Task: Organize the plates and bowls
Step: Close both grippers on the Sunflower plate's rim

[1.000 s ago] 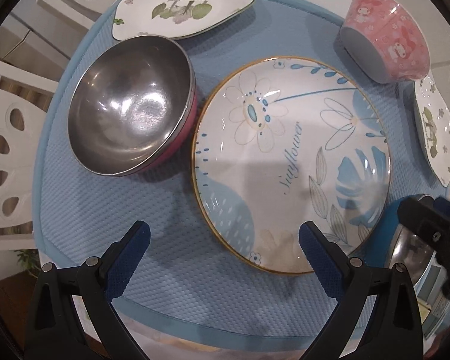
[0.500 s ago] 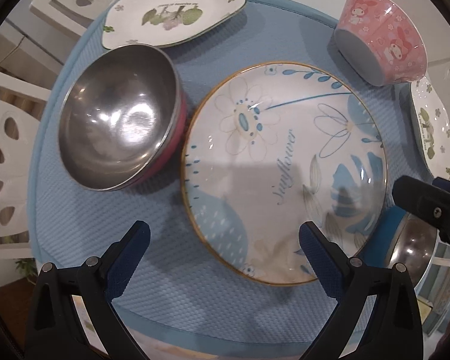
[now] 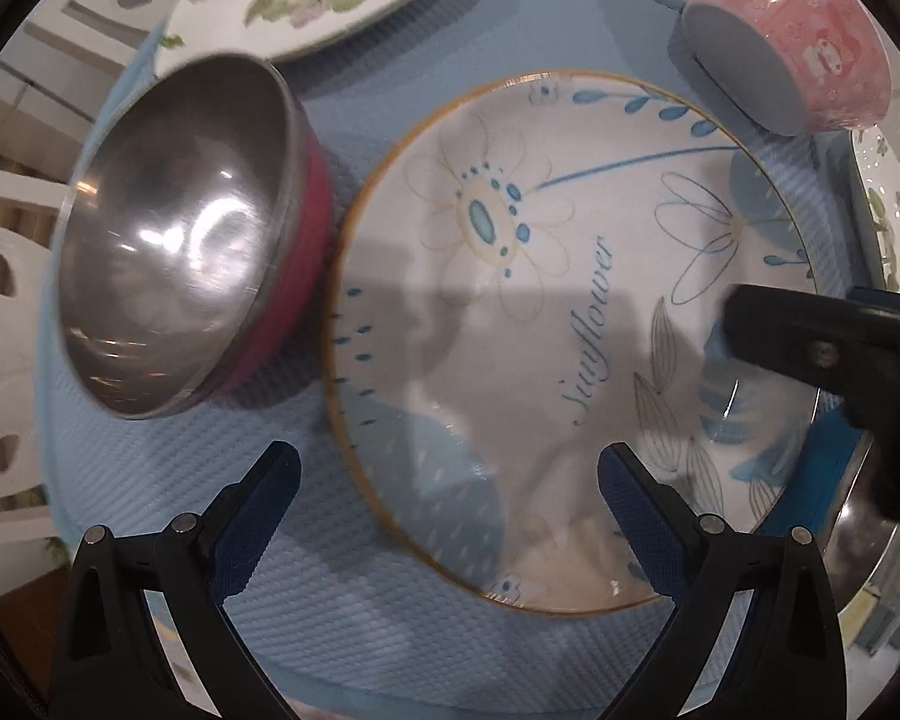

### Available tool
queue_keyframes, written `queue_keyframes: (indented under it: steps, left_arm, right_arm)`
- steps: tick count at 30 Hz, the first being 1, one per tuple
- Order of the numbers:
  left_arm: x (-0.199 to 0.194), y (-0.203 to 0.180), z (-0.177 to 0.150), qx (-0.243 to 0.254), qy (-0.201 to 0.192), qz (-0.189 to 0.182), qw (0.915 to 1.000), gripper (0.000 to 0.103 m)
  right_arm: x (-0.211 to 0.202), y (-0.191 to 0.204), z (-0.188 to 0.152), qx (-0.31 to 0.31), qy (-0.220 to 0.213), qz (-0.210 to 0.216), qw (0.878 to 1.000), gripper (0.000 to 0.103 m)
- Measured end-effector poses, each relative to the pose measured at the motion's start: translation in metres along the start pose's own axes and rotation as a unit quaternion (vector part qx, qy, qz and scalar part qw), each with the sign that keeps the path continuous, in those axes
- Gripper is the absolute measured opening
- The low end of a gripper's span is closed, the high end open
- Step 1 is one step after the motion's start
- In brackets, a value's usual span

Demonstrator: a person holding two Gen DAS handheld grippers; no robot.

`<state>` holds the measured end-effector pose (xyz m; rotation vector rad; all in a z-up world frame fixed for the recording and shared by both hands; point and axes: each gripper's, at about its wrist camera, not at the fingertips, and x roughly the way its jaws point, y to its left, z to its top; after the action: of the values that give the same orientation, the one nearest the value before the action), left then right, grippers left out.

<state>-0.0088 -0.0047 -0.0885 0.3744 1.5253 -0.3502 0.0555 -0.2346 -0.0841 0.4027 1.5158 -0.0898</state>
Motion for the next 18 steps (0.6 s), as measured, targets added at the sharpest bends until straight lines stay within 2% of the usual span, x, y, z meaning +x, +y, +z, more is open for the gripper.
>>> queue_keyframes:
  steps: [2, 3, 5, 7, 11, 15, 16, 18]
  left_arm:
    - [0.011, -0.001, 0.003, 0.004, 0.011, -0.007, 0.9999, 0.1]
    - [0.015, 0.0, 0.005, 0.002, 0.014, -0.01, 0.9998, 0.103]
    - [0.021, 0.007, 0.009, -0.014, 0.013, -0.044, 0.9988, 0.103]
    - [0.025, 0.011, 0.015, -0.026, 0.016, -0.063, 0.9975, 0.103]
    - [0.03, 0.019, 0.02, -0.03, 0.018, -0.067, 0.9972, 0.103]
    - [0.027, 0.022, 0.018, -0.033, -0.008, -0.068, 0.9971, 0.103]
    - [0.028, 0.023, 0.004, -0.038, -0.019, -0.068, 0.9968, 0.103]
    - [0.026, 0.023, 0.002, -0.047, -0.047, -0.067, 0.9955, 0.103]
  right_arm:
    - [0.011, 0.004, 0.005, -0.012, 0.009, -0.006, 1.0, 0.103]
    - [0.017, 0.005, 0.007, -0.015, 0.016, -0.007, 1.0, 0.103]
    - [0.03, 0.004, 0.011, -0.017, 0.031, -0.002, 0.999, 0.103]
    - [0.041, 0.001, 0.013, -0.015, 0.046, -0.005, 0.999, 0.103]
    - [0.044, 0.007, 0.018, -0.033, 0.042, -0.025, 0.998, 0.103]
    - [0.047, 0.009, 0.027, -0.034, 0.069, -0.026, 0.997, 0.103]
    - [0.049, 0.01, 0.031, -0.033, 0.081, -0.027, 0.996, 0.103]
    - [0.051, 0.01, 0.036, -0.033, 0.102, -0.028, 0.994, 0.103]
